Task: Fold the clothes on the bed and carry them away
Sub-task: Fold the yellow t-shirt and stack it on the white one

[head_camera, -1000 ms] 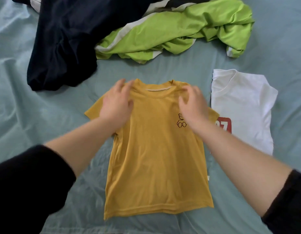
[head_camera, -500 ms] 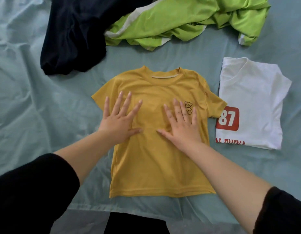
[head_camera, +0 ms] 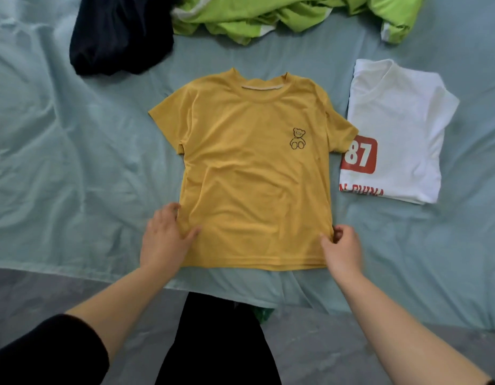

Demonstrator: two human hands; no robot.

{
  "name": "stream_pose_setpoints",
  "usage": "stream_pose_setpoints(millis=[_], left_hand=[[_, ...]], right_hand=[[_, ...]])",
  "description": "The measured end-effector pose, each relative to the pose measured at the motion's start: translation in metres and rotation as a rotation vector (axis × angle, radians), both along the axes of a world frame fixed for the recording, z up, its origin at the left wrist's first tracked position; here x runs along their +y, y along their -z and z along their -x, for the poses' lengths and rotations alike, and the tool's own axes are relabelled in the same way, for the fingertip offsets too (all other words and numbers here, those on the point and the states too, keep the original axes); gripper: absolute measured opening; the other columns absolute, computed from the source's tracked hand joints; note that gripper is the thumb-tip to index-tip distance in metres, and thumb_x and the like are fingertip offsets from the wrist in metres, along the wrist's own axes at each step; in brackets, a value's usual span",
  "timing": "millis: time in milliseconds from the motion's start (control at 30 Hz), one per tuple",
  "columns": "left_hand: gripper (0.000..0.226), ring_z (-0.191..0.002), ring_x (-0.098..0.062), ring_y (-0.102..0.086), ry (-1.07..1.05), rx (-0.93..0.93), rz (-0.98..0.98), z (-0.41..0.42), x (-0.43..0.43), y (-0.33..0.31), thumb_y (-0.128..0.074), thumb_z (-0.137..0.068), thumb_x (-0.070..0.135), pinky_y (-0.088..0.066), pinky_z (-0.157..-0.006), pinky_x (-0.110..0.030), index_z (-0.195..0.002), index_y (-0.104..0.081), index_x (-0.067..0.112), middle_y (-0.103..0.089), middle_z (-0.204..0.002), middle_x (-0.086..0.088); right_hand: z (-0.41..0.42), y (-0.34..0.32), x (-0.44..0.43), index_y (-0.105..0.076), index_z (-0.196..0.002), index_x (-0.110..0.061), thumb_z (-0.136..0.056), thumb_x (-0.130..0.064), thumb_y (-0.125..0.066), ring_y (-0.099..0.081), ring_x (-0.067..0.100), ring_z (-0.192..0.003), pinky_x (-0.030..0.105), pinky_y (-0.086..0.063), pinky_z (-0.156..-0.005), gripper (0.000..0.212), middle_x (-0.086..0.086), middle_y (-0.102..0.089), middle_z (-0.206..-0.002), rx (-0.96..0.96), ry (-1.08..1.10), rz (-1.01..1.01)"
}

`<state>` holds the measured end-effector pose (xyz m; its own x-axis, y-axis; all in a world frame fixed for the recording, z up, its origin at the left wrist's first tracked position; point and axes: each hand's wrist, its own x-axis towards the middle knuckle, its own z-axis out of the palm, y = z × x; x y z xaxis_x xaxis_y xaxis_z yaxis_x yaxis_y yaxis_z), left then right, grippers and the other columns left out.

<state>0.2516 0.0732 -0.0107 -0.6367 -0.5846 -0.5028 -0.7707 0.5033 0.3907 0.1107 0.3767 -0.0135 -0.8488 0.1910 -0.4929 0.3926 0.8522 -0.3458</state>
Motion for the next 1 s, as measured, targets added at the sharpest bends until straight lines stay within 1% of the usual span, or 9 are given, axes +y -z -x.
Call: stream_pose_setpoints(millis=[100,233,333,467,533,767,867,933,1000], left_hand=[[0.039,-0.099,-0.029,-0.059,-0.265,-0.068,-0.180,-0.026,0.021,0.000,-0.064,-0.088,0.043,-0.039,-0.071,-0.036,-0.114,-0.049,0.019,-0.056,-0.097,0.002],[0.038,-0.086,-0.021,-0.059,-0.484,-0.037,-0.220,-0.041,0.036,0.000,-0.066,-0.088,0.039,-0.045,-0.075,-0.038,-0.113,-0.057,0.011,-0.060,-0.096,0.000],[0.030,-0.077,-0.023,-0.068,-0.659,-0.001,-0.349,-0.049,0.040,0.000,-0.068,-0.089,0.029,-0.055,-0.084,-0.045,-0.101,-0.063,0.002,-0.069,-0.085,-0.009],[0.017,-0.050,-0.003,-0.065,-0.786,0.087,-0.471,-0.055,0.036,-0.002,-0.064,-0.092,0.015,-0.055,-0.052,-0.015,-0.097,-0.062,-0.001,-0.064,-0.076,-0.006],[0.013,-0.047,0.001,-0.064,-0.815,0.109,-0.511,-0.058,0.029,-0.003,-0.061,-0.094,0.013,-0.052,-0.048,-0.011,-0.099,-0.061,0.002,-0.064,-0.077,-0.006],[0.015,-0.055,0.000,-0.068,-0.723,0.022,-0.581,-0.080,0.003,0.001,-0.055,-0.098,0.015,-0.056,-0.056,-0.013,-0.108,-0.060,0.006,-0.066,-0.088,-0.003],[0.017,-0.061,-0.008,-0.069,-0.662,-0.042,-0.543,-0.077,0.004,0.000,-0.054,-0.098,0.016,-0.058,-0.068,-0.026,-0.104,-0.062,0.002,-0.066,-0.084,-0.005],[0.022,-0.075,-0.025,-0.066,-0.495,-0.134,-0.385,-0.071,0.005,-0.005,-0.056,-0.096,0.021,-0.054,-0.080,-0.041,-0.096,-0.065,0.000,-0.066,-0.081,-0.011],[0.028,-0.092,-0.033,-0.062,-0.282,-0.245,-0.146,-0.063,0.007,-0.013,-0.064,-0.090,0.032,-0.048,-0.083,-0.043,-0.098,-0.066,0.005,-0.067,-0.095,-0.015]], right_hand=[[-0.015,0.001,0.022,-0.059,-0.108,-0.005,-0.081,-0.024,-0.073,-0.060,0.034,-0.097,0.040,-0.046,-0.085,0.036,0.016,-0.063,-0.105,-0.130,0.256,0.059],[-0.033,0.001,0.040,-0.061,-0.078,-0.011,-0.087,-0.025,-0.069,-0.056,0.025,-0.070,0.032,-0.041,-0.066,0.019,0.016,-0.062,-0.082,-0.257,0.359,0.259],[-0.037,-0.004,0.048,-0.061,-0.083,-0.013,-0.089,-0.023,-0.067,-0.054,0.012,-0.059,0.023,-0.035,-0.053,0.014,0.008,-0.061,-0.079,-0.304,0.374,0.330],[-0.037,-0.008,0.058,-0.053,-0.079,-0.017,-0.090,-0.014,-0.065,-0.062,-0.001,-0.049,0.022,-0.039,-0.055,0.016,-0.001,-0.063,-0.077,-0.382,0.484,0.478],[-0.037,-0.009,0.063,-0.053,-0.080,-0.014,-0.089,-0.007,-0.065,-0.062,-0.003,-0.046,0.023,-0.045,-0.056,0.017,0.002,-0.063,-0.077,-0.403,0.532,0.528],[-0.050,-0.002,0.079,-0.053,-0.077,-0.010,-0.084,0.000,-0.069,-0.061,0.012,-0.062,0.013,-0.049,-0.043,0.020,0.009,-0.061,-0.075,-0.407,0.464,0.440],[-0.056,0.002,0.077,-0.055,-0.077,-0.011,-0.083,-0.005,-0.072,-0.058,0.011,-0.063,0.015,-0.048,-0.046,0.019,0.008,-0.062,-0.077,-0.387,0.343,0.337],[-0.055,0.000,0.071,-0.056,-0.077,-0.012,-0.081,-0.010,-0.075,-0.057,0.012,-0.063,0.022,-0.046,-0.053,0.020,0.008,-0.061,-0.078,-0.385,0.275,0.311],[-0.050,-0.004,0.063,-0.056,-0.077,-0.015,-0.078,-0.025,-0.079,-0.054,0.014,-0.066,0.026,-0.042,-0.059,0.026,0.004,-0.059,-0.076,-0.373,0.216,0.275]])
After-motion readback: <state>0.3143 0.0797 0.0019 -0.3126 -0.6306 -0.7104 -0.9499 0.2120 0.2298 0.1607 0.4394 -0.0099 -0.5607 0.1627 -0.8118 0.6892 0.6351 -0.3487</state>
